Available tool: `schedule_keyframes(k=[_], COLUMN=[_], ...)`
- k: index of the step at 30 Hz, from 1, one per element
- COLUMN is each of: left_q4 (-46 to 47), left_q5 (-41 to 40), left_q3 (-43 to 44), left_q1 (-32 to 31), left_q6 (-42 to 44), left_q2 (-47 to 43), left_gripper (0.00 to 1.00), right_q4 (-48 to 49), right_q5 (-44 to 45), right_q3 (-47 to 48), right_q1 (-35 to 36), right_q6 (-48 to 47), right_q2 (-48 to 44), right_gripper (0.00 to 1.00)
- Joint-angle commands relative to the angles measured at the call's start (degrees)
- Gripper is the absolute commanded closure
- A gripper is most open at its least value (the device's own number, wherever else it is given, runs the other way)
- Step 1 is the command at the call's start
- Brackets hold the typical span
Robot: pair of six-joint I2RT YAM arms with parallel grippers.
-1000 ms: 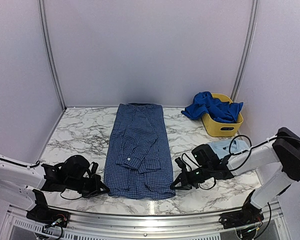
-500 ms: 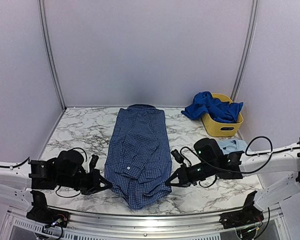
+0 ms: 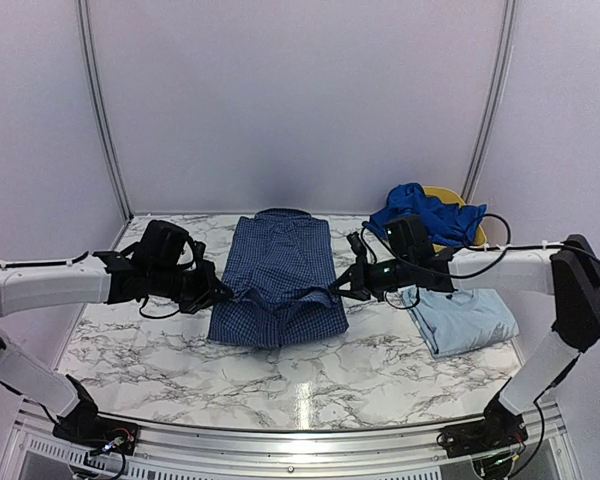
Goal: Fold and stack the mixed laundry pile
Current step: Fold the rectangle-folded shirt at the center of the board.
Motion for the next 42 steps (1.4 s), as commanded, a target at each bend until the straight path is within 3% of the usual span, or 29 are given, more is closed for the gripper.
schedule_keyframes(k=[1,12,20,36,42], left_q4=[0.2,1.8,2.4,7.6,5.1], left_q5=[3.1,5.9,5.7,2.4,1.7], left_q3=[7.0,23.8,33.0,34.0,36.1], left_q1=[4.8,11.9,14.6,17.0,17.2], left_q6=[5.8,9.8,10.8,10.7,10.3], left_q2=[6.2,26.8,35.2,43.5,47.6], left_gripper=[1.00,1.00,1.00,1.00,1.00], right_q4=[-0.8,-0.3,-1.8,0.5,-1.1], right_q5=[-3.1,-8.4,-11.0,-15.3,-15.1], right_q3=[7.9,25.3,36.6,46.6,48.6], right_q1=[-4.7,-12.4,-15.6,-16.6,-16.4], right_q6=[-5.2,-7.2,-8.0,-7.0,-7.1], right_q2=[6.7,25.6,34.8,46.3,50.0], right_gripper=[1.00,1.00,1.00,1.00,1.00])
